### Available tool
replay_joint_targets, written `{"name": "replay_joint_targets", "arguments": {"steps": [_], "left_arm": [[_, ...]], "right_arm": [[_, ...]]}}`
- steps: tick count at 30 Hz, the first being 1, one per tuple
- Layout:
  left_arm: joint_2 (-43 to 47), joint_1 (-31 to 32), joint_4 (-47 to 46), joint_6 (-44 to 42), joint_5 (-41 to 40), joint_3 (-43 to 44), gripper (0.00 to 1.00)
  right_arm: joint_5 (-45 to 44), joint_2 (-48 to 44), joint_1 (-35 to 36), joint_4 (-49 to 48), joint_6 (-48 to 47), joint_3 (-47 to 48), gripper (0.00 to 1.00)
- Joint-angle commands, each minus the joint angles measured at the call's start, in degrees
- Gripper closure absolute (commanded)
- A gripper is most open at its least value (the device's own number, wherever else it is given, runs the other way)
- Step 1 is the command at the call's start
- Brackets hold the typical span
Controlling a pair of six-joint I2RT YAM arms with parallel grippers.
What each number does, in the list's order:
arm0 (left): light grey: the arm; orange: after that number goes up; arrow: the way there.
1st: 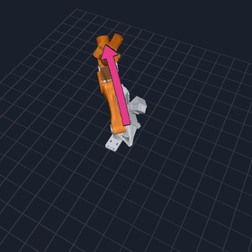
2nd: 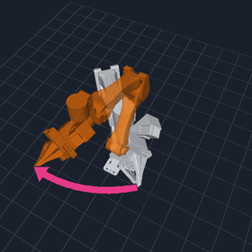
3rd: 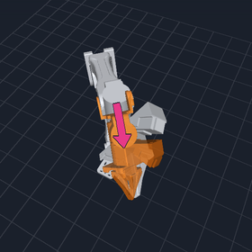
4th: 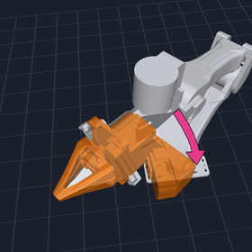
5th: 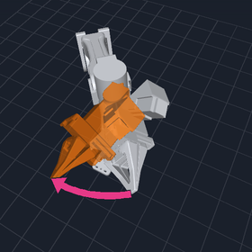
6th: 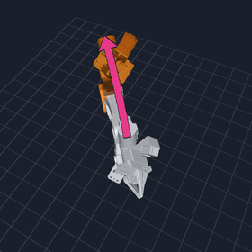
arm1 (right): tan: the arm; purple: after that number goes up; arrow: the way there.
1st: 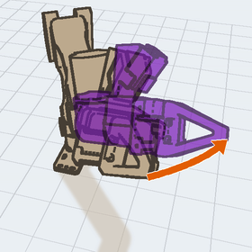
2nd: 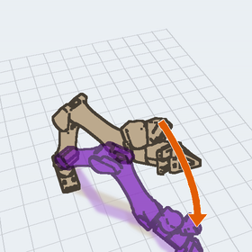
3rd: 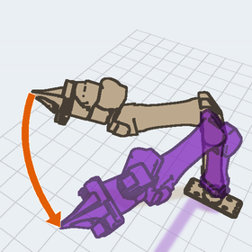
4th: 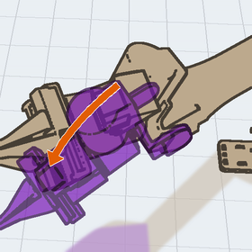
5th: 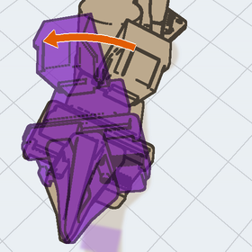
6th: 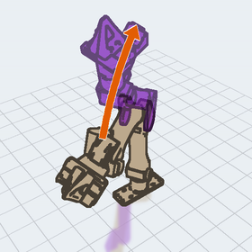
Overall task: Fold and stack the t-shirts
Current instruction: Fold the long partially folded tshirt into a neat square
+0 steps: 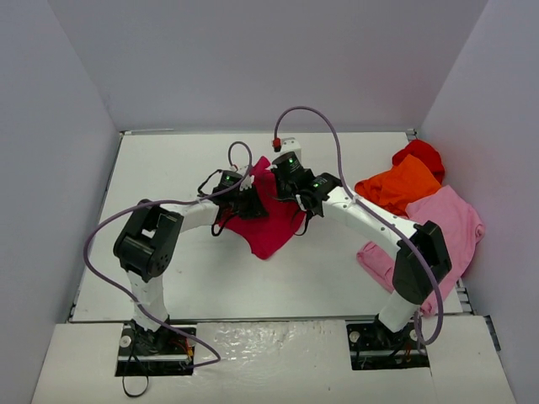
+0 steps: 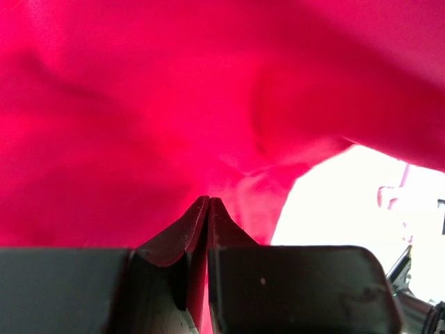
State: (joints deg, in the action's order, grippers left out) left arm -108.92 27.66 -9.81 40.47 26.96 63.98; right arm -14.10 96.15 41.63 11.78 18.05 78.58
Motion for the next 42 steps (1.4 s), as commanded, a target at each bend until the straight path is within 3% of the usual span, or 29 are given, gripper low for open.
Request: {"name": "replay_joint_targets", "arguments": {"steps": [1,9,19,35,42], "left_arm": [[5.6,-0.3,-1.0,-1.6,-0.4,-0.6,1.0],[9.9,-0.3,0.8,-1.5,0.0,-6.9,1.0],[20.7,-0.3,12.9,-2.1,-12.6,-12.9,1.0],[9.9,-0.4,3.5,-0.1,-10.2,-13.0,1.0],[9.5,-0.3,1.9,-0.3,-9.2,-14.0,1.0]], "right_arm": [[-0.1,-5.2,-0.1,2.6,-0.9,2.2,1.0],[-1.3,-8.3,0.1,6.0,-1.4,3.3,1.0],[-1.0,-10.3,0.7,7.1,-0.5,3.2,1.0],[1.4,-7.7,5.3,7.8,1.4,5.3,1.0],[1.5,-4.0,9.4,7.9,1.5,3.6,1.0]]}}
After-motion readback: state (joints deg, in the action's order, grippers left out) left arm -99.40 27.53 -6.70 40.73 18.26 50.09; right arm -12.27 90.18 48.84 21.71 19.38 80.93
